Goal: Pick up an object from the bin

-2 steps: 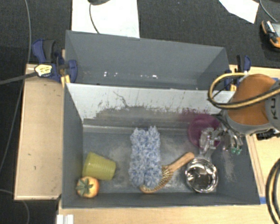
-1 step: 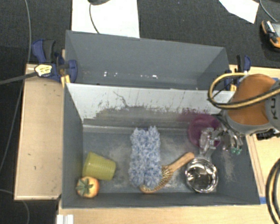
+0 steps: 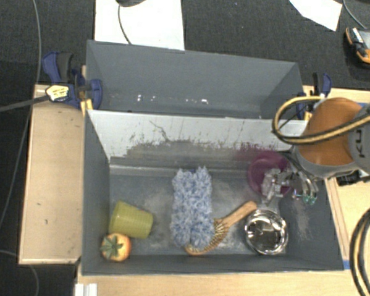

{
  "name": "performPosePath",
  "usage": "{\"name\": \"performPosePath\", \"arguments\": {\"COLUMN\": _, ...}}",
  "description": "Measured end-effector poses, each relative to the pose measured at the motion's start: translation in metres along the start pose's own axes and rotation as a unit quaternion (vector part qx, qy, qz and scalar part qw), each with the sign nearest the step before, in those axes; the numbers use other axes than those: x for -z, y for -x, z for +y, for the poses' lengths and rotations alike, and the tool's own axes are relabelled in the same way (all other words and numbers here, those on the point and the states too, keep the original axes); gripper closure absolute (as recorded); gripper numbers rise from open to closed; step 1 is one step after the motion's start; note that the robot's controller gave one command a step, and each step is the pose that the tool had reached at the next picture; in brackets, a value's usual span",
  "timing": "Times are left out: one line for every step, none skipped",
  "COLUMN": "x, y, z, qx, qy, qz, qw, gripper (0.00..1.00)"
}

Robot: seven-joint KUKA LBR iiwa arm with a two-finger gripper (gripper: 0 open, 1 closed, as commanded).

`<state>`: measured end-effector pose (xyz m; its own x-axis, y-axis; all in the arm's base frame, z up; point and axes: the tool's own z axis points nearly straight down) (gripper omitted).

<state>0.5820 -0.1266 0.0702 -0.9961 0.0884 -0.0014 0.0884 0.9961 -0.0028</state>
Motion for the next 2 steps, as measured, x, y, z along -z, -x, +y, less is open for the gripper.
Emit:
{"name": "performPosePath", "arguments": {"x": 0.090, "y": -0.018, "z": -0.011, "qx": -0.001, "qy": 0.000, "qz": -0.0001, "qw": 1.0000, "gripper": 1.00}}
{"name": "performPosePath", "arguments": {"x": 0.037, "y": -0.042, "z": -0.009, "qx": -0.002, "qy": 0.000, "qz": -0.0019, "qw": 1.0000, "gripper": 1.00}}
